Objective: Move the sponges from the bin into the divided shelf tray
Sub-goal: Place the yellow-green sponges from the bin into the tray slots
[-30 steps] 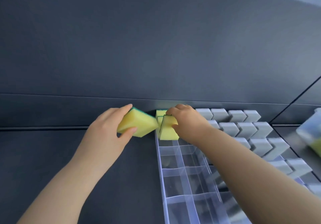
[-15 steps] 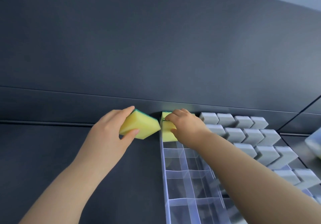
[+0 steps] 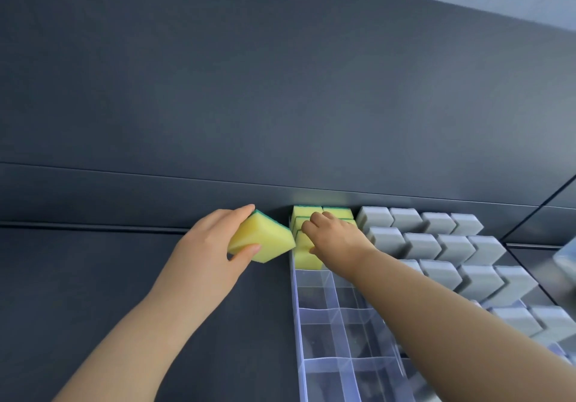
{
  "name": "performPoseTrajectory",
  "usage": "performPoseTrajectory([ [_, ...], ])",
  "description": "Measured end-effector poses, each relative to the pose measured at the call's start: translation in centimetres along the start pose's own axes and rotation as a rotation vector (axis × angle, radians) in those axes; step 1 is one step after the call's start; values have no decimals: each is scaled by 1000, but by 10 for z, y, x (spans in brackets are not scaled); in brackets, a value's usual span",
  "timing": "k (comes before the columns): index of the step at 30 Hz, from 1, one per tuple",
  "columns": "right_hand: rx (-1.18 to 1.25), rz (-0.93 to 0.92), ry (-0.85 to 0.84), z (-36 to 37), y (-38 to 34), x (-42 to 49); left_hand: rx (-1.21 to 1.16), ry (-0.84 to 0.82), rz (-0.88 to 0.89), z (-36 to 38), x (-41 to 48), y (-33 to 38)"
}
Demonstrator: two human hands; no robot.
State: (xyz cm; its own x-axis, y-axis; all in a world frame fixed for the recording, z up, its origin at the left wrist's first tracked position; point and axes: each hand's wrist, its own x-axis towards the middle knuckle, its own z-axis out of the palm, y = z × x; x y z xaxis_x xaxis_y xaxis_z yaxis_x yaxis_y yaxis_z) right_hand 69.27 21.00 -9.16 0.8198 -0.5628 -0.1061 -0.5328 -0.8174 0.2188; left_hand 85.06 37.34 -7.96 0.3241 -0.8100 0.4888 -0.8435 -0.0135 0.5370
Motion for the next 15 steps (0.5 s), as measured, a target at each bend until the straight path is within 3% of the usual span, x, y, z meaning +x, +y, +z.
performPoseTrajectory([
  [7, 267, 141, 9, -16, 23, -11, -38, -94, 17, 18, 14, 21],
  [15, 426, 142, 11, -20, 43, -30, -7, -298, 39, 52, 42, 46],
])
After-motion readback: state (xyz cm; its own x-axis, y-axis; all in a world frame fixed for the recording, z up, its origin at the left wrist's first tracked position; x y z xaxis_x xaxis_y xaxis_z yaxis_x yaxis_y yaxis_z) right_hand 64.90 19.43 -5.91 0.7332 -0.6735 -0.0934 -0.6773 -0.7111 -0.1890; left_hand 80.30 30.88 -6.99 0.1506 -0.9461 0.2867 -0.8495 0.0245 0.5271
